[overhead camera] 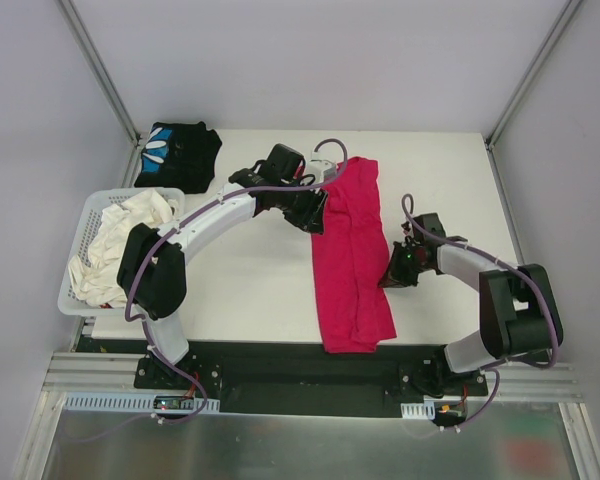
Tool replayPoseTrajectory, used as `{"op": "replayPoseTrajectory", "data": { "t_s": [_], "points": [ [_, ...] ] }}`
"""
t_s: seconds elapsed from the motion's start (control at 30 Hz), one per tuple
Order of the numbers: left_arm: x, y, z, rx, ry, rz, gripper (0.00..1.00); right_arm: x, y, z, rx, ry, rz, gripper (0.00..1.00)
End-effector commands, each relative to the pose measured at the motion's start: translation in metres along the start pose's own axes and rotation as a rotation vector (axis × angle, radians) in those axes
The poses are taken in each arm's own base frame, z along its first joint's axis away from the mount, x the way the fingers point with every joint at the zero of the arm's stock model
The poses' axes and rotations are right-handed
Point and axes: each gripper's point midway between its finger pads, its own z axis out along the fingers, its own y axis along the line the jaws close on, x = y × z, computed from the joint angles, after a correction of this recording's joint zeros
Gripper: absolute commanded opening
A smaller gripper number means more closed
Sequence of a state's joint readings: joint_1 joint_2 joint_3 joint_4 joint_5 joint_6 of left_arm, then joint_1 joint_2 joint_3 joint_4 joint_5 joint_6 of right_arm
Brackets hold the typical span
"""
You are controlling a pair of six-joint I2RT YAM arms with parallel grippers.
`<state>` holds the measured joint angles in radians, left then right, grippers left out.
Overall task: Fold and stack the t-shirts
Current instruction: Rotate the tshirt 90 degrees
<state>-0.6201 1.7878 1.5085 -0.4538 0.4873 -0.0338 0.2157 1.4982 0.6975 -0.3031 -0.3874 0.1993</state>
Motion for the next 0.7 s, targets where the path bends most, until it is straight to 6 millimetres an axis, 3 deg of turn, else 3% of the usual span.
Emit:
{"op": "replayPoseTrajectory", "data": {
  "t_s": [0.0,0.23,0.4,0.53,0.67],
  "points": [
    [-0.006,0.000,-0.006,-0.010,-0.019,0.031,0.37,-0.013,-0.023,-0.016,0.096,-0.042,-0.005,0.01],
    [-0.005,0.003,-0.006,-0.022,-0.016,0.029,0.37,-0.016,-0.026,-0.017,0.090,-0.046,0.014,0.01],
    [-0.006,0.015,-0.005,-0.083,-0.018,0.019,0.37,-0.019,-0.024,-0.020,0.088,-0.052,0.012,0.21],
    [-0.018,0.027,-0.001,-0.129,-0.037,0.003,0.37,-0.025,-0.019,-0.026,0.077,-0.089,0.004,0.28],
    [-0.029,0.046,0.018,-0.152,-0.028,-0.002,0.37,-0.039,-0.008,-0.040,0.055,-0.159,-0.008,0.29]
  ]
}}
